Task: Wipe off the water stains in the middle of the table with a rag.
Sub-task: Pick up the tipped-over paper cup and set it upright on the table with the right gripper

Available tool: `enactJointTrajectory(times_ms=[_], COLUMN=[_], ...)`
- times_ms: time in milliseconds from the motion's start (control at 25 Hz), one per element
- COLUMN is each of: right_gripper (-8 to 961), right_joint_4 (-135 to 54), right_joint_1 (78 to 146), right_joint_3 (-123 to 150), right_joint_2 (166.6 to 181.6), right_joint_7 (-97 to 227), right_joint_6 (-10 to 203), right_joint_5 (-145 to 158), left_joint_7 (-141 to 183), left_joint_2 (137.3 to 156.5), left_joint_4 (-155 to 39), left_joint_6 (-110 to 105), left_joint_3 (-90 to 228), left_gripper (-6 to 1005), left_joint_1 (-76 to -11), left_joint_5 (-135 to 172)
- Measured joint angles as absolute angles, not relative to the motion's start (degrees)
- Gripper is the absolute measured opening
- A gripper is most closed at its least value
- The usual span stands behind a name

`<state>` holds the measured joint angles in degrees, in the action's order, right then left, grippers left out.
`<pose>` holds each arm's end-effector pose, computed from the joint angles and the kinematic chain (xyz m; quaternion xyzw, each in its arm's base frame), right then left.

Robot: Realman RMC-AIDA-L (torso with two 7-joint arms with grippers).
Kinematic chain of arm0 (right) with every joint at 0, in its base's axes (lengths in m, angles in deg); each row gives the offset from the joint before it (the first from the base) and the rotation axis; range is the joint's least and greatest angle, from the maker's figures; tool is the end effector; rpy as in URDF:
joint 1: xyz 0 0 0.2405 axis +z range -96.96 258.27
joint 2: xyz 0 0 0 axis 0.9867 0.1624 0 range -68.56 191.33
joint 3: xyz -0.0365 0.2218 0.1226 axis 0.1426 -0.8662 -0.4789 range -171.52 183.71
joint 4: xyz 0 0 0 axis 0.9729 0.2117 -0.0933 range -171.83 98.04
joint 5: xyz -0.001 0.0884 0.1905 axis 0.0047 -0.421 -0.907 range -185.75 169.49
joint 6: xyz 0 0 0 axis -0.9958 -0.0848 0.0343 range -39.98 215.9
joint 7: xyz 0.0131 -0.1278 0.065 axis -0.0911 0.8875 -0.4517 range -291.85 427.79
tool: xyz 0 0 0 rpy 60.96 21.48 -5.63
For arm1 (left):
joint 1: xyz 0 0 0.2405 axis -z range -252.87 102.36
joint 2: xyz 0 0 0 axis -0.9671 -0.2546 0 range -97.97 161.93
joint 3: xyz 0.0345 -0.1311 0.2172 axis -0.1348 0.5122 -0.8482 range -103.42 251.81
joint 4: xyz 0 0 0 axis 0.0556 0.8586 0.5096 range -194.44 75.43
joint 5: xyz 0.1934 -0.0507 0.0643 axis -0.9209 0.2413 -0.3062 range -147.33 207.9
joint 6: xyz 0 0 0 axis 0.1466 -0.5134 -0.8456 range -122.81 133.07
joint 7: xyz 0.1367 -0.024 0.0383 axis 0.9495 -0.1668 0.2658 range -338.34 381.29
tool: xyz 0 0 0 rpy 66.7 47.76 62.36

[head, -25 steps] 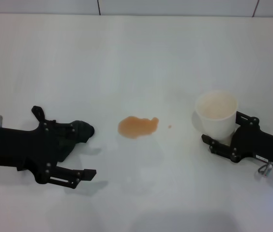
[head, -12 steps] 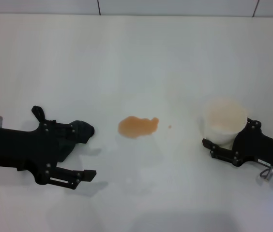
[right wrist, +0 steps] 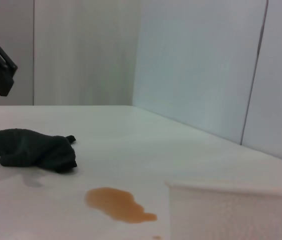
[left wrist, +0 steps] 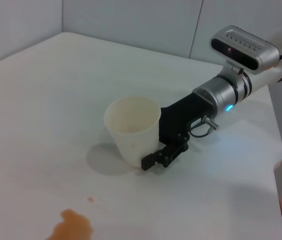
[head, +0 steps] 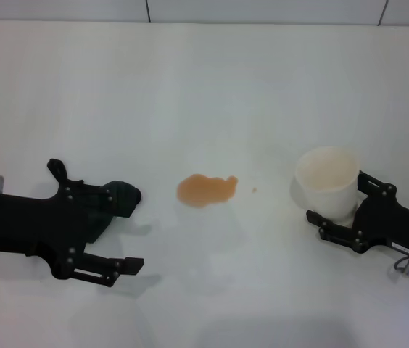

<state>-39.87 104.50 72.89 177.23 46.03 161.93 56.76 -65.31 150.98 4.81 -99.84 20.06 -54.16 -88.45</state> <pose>0.3324 0.2729 -0.0567 -0.9106 0.1069 0.2245 0.3300 -0.2455 0.2813 0.0293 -0.9864 -0.1129 -0.1176 0.0205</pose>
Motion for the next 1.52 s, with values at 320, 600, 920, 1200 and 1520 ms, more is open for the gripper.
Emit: enactJointTrajectory(times_ms=[320,600,920,1200,1520], right_gripper=[798,798,798,852,861], right_joint_4=[-40.1,-40.0,-40.4,-40.6,-40.8], right_joint_1=[104.2,104.4,103.9,103.9,103.5], right_joint_3=[72.9,74.1,74.5,75.1,75.2], right_joint_2=[176.93,177.00,176.75,176.69,176.21], right_joint_7=[45.2,45.2,43.2,42.9,42.9], right_joint_6=[161.4,159.9,160.6,160.5,161.6], right_joint_5=[56.8,56.6,56.9,56.8,56.9], left_joint_7=[-65.3,-65.4,-65.5,-65.5,-65.5], left_joint_2=[150.98,150.98,150.98,150.98,150.98], left_joint_4=[5.4,5.4,5.4,5.8,5.9], left_joint_6=[-99.8,-99.8,-99.8,-99.8,-99.8], left_joint_3=[20.1,20.1,20.1,20.1,20.1], left_gripper=[846,845,844,843,842], left_joint_1=[-54.3,-54.3,-54.5,-54.5,-54.7], left_joint_5=[-88.5,-88.5,-88.5,-88.5,-88.5])
